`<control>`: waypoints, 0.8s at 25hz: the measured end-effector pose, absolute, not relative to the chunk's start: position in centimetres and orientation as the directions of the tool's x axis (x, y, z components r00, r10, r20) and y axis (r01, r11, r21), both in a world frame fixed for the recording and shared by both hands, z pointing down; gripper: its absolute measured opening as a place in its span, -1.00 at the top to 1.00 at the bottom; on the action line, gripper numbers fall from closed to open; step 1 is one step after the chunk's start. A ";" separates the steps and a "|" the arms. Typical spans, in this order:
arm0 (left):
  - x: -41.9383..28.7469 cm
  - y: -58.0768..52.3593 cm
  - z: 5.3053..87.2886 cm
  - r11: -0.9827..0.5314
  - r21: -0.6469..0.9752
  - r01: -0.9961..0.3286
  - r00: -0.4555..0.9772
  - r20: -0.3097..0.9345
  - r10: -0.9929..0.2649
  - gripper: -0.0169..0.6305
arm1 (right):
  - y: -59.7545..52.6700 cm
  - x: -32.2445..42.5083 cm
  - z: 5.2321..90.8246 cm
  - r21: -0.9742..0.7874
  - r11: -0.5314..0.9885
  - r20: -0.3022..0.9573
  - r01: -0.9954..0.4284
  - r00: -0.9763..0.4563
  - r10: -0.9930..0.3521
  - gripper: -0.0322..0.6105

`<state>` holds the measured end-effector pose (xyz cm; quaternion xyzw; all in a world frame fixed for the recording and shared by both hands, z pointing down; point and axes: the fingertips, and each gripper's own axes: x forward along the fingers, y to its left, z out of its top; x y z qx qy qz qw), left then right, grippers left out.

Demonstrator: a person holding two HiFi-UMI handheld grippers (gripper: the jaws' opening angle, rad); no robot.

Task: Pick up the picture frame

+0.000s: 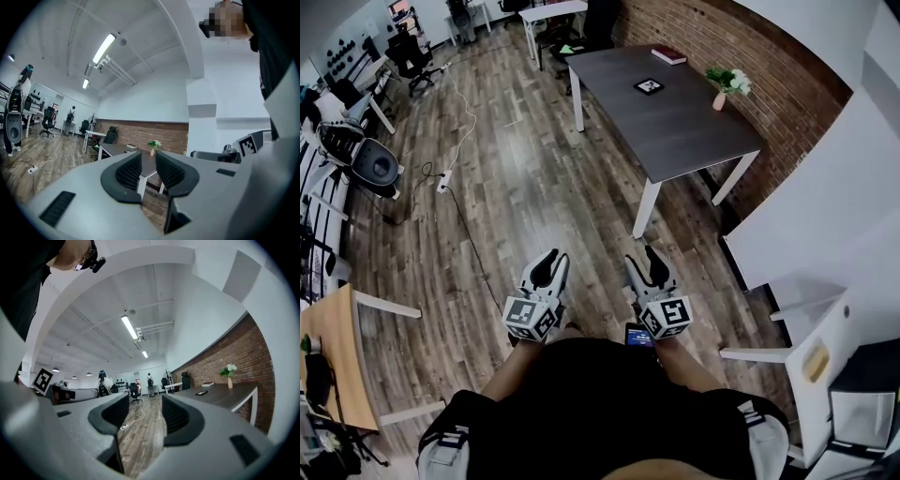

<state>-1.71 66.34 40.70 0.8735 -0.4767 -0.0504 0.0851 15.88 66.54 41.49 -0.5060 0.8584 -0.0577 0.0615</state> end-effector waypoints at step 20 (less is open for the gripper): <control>-5.7 45.1 41.6 -0.537 0.263 -0.802 0.552 -0.017 -0.834 0.70 | 46.3 12.7 42.3 -0.143 0.465 0.028 -0.873 -0.474 -0.880 0.21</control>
